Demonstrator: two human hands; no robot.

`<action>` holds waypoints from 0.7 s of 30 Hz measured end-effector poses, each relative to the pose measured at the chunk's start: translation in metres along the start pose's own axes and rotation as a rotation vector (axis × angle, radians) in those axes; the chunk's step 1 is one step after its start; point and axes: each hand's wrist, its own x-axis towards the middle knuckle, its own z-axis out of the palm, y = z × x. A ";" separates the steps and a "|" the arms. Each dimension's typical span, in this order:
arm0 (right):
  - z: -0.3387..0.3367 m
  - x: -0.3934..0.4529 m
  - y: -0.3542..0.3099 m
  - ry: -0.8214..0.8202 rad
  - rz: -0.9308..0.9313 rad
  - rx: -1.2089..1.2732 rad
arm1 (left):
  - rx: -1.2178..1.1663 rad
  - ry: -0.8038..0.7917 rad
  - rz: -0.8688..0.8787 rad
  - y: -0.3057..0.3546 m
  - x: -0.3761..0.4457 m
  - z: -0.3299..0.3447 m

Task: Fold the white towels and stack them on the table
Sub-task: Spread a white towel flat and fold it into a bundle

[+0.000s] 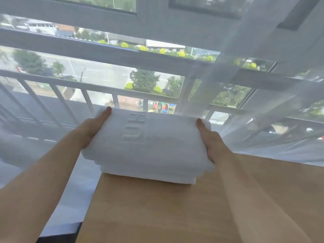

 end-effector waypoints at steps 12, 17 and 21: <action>0.011 0.018 0.006 0.189 -0.015 -0.367 | 0.485 0.281 0.058 0.004 0.030 0.014; 0.024 -0.011 -0.015 0.575 -0.509 -0.711 | 0.681 0.580 0.787 0.018 -0.001 0.037; 0.072 -0.049 -0.013 0.236 -0.944 -0.813 | 0.843 0.149 0.952 0.007 -0.041 0.101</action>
